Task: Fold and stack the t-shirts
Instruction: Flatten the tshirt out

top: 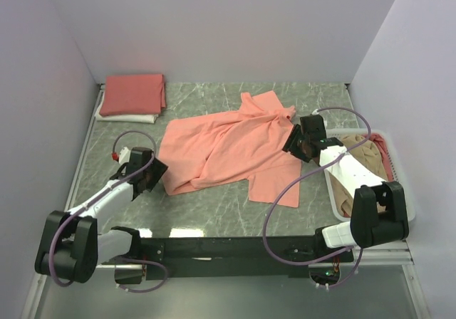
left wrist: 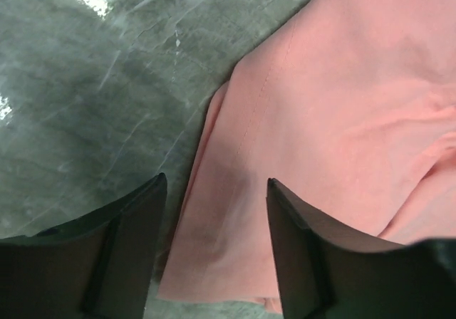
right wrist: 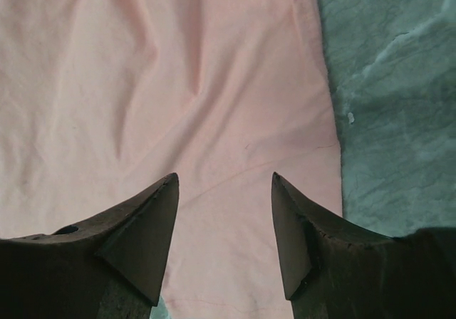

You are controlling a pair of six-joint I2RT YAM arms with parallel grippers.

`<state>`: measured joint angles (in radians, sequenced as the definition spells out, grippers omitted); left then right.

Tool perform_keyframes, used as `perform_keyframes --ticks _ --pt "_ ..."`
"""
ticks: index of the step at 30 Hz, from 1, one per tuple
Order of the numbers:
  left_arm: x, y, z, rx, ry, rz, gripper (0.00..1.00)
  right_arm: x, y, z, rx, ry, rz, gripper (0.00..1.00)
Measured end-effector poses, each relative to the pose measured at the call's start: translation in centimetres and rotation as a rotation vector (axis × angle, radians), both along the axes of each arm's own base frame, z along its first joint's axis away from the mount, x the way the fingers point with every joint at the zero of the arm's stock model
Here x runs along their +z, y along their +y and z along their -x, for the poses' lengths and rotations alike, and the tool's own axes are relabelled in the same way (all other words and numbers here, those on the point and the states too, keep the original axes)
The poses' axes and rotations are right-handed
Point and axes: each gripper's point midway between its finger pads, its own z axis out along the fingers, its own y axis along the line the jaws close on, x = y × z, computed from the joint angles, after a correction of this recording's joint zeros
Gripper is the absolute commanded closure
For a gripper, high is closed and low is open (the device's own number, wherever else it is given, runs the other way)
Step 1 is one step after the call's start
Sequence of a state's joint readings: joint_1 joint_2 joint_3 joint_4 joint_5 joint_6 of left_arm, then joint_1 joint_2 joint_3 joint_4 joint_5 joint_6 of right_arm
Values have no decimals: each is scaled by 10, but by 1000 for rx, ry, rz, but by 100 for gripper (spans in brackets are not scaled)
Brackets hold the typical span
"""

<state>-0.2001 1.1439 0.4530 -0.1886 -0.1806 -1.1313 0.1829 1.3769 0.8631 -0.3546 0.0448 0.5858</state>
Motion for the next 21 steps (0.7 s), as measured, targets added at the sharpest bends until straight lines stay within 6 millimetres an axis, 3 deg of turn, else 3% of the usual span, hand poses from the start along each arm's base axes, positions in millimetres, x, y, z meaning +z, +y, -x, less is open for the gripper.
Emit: perform_keyframes --ticks 4,5,9,14,21 --pt "-4 -2 -6 -1 -5 4 56 -3 -5 -1 -19 5 22 39" --pt "-5 -2 -8 0 -6 6 69 -5 -6 -1 -20 10 24 39" --pt "-4 0 -14 13 -10 8 97 -12 -7 1 -23 32 33 39" --pt "24 22 -40 70 -67 6 99 -17 -8 5 -23 47 36 39" --pt "92 50 -93 99 -187 -23 99 -22 -6 5 -16 61 30 40"
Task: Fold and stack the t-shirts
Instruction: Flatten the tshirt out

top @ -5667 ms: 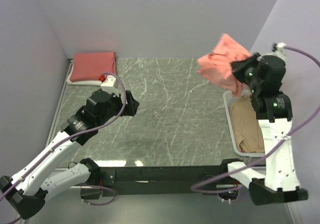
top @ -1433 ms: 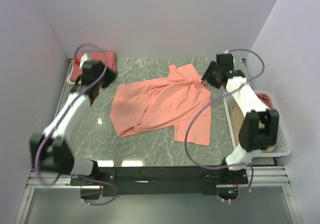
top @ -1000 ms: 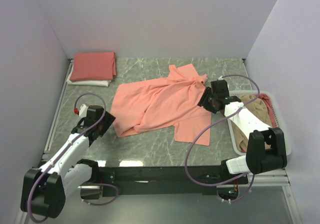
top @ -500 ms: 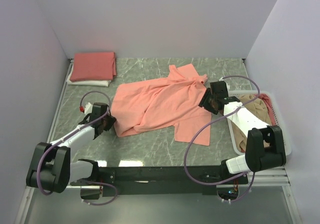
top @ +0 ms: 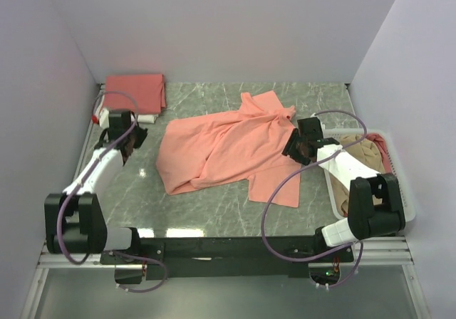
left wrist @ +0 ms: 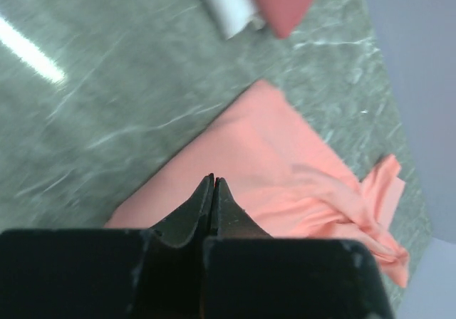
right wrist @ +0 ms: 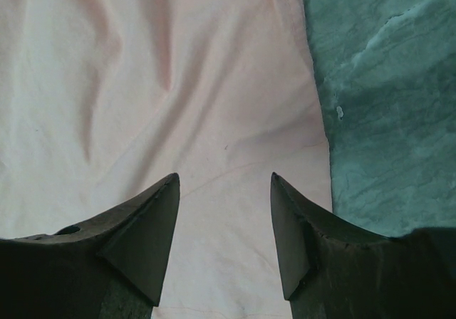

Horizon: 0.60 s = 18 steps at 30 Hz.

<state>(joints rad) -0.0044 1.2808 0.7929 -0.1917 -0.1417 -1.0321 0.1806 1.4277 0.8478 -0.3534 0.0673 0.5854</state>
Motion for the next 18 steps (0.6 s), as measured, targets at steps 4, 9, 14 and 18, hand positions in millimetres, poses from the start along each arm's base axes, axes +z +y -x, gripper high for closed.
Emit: perform_keyframes --ticks 4,9,14,18 --pt "20 4 -41 -31 -15 -13 99 -13 3 2 10 39 2 40" --pt "21 8 -52 -45 13 -24 53 -17 7 5 22 55 8 39" --pt "-2 2 4 -37 38 -7 39 -17 7 5 23 55 11 39" --pt "-41 -11 43 -72 112 -6 37 -15 7 5 24 50 10 39"
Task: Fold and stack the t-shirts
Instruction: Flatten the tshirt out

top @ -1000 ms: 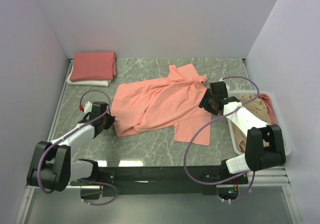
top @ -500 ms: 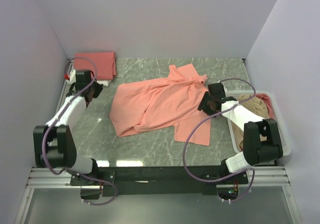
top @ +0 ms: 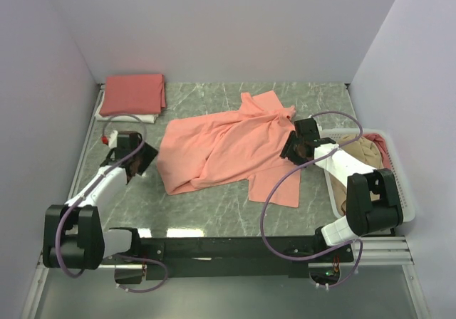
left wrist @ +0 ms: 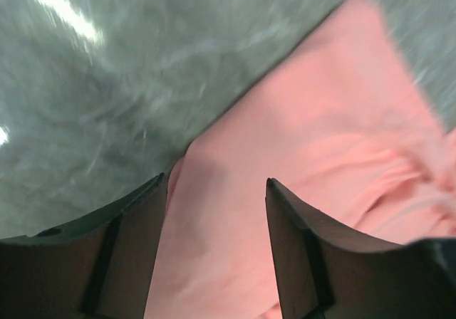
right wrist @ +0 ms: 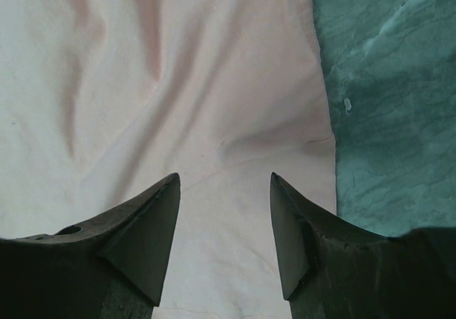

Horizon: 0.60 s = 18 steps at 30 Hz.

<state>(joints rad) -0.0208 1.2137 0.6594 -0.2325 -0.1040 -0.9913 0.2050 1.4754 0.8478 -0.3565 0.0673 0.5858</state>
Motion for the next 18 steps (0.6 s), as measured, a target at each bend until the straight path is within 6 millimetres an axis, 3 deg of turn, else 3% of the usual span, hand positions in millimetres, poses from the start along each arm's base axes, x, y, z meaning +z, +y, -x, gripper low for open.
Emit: perform_keyframes --ticks 5,10,15,16,18 --pt "-40 -36 22 -97 96 8 34 1 0 0 0 -2 -1 39" --pt "-49 -50 22 -117 103 5 36 0 0 0 0 -4 -1 40" --pt "-59 -56 16 -117 107 12 65 -5 -1 6 1 12 -1 40" --pt "-61 -56 15 -117 111 12 79 -6 -1 6 1 14 -1 40" --pt "-63 -57 12 -119 112 12 89 -6 -1 6 1 12 -1 40"
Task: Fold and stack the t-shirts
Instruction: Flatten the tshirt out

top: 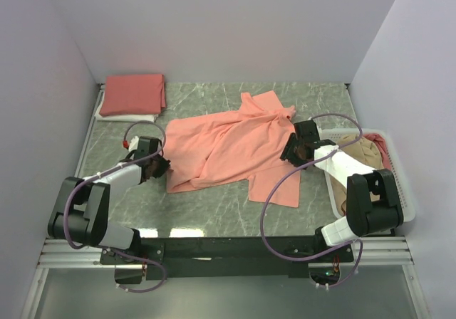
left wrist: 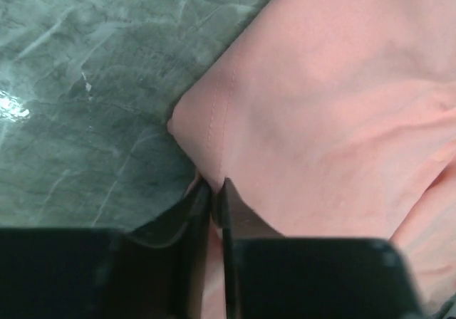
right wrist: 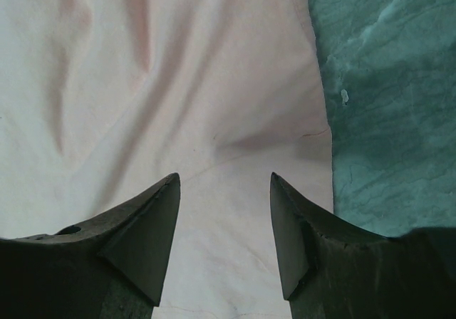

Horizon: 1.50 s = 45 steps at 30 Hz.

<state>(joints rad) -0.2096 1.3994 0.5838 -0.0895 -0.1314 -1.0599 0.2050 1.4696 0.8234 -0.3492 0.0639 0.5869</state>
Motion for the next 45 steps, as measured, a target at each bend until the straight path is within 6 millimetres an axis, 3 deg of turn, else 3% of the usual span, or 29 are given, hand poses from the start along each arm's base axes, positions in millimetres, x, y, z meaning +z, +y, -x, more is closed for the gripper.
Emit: perform_keyframes --ticks 2,7,13,18,23,29,36,42,43,45 --pt "-2 -1 -1 -5 7 -2 99 0 0 0 0 -1 -1 40" --pt "16 2 -9 -10 -10 -32 99 0 0 0 0 -2 0 40" --pt "93 20 -36 27 -173 -66 99 -3 0 2 0 3 0 40" --pt "132 50 -47 86 -253 -94 99 -3 0 2 1 0 -2 40" --pt "146 67 -54 105 -246 -122 99 -3 0 2 0 0 0 40" --pt "165 66 -88 75 -256 -127 99 -10 -2 11 1 18 4 40" --pt "148 58 -98 34 -211 -99 99 -21 21 30 52 36 10 41" --pt "145 56 -99 27 -206 -94 99 -29 36 38 75 52 19 63" --pt "144 56 -100 26 -206 -95 99 -29 36 37 71 51 20 77" --pt "140 56 -101 25 -199 -94 99 -29 35 37 64 52 26 93"
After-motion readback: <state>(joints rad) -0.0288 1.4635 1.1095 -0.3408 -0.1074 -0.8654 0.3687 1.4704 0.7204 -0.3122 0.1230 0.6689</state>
